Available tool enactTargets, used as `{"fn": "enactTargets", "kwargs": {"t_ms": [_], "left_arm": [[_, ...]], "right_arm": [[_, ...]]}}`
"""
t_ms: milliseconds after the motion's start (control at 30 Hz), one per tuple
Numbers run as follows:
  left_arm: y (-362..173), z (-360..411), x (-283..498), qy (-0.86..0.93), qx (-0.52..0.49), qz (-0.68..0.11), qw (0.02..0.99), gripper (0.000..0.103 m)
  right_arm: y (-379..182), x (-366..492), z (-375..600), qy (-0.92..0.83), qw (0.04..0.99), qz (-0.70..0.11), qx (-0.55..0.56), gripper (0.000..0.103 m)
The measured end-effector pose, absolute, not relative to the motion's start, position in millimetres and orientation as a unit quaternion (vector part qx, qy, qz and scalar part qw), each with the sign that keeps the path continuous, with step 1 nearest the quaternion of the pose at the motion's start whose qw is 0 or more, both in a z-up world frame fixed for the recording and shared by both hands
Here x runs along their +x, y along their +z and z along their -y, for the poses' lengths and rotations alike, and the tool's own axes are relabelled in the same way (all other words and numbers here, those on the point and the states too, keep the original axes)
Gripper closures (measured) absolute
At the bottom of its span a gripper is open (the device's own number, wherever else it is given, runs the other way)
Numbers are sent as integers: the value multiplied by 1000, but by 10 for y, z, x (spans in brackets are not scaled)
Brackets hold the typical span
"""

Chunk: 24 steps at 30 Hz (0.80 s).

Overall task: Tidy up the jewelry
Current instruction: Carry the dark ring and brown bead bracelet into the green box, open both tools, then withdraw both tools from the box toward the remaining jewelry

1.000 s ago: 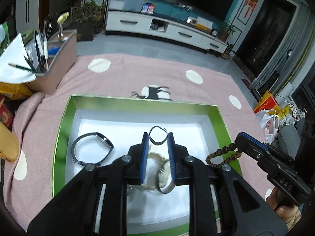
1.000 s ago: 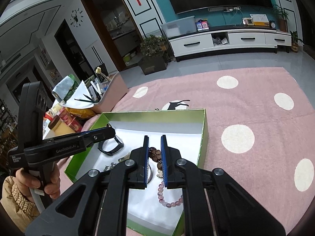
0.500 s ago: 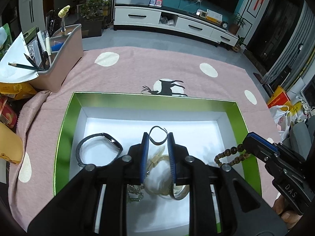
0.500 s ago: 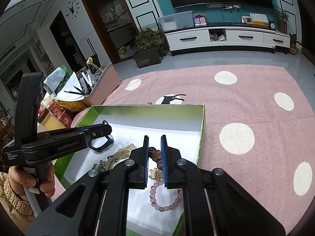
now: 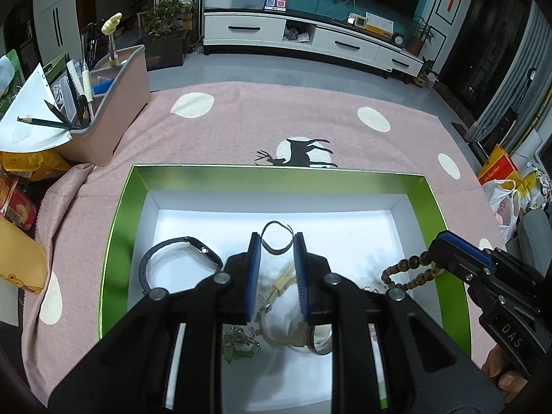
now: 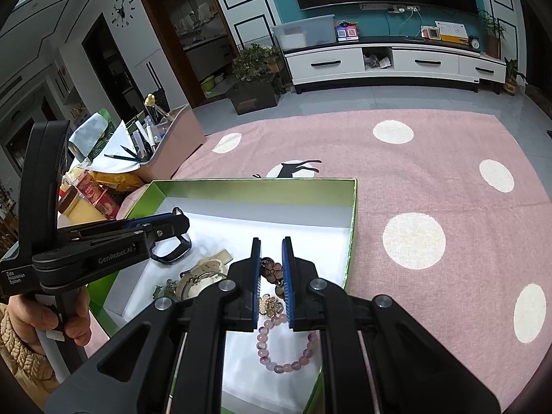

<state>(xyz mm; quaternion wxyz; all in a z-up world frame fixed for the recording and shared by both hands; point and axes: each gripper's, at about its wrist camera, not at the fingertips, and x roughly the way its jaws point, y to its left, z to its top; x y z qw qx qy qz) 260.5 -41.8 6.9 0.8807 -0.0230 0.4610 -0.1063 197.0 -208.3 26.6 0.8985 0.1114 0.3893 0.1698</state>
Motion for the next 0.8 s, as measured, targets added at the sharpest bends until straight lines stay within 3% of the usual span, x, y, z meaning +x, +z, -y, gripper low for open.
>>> {"fn": "enactTargets", "kwargs": {"t_ms": [233,300,367,500,600,800], "left_arm": [[59,426,2609,-97,-14,-463,881,84],[62,420,2604,-98,-16,-463,881,78],[69,412,2598,-96,-16,-462,882,70],[92,403,2562,-95,-14,-459,883,62],[129,400,2521,-95,-13,-456,885,57],[242,424,2367,-95,0,-444,891,37]], "right_arm": [[267,1961,2119,164,899,-388,122,90],[275,1943,2124,165,899,-387,124,87],[291,1914,2132,164,900,-384,125,74],[325,1861,2150,164,902,-379,127,73],[363,1787,2175,163,904,-374,129,61],[448,1628,2198,159,909,-364,125,55]]}}
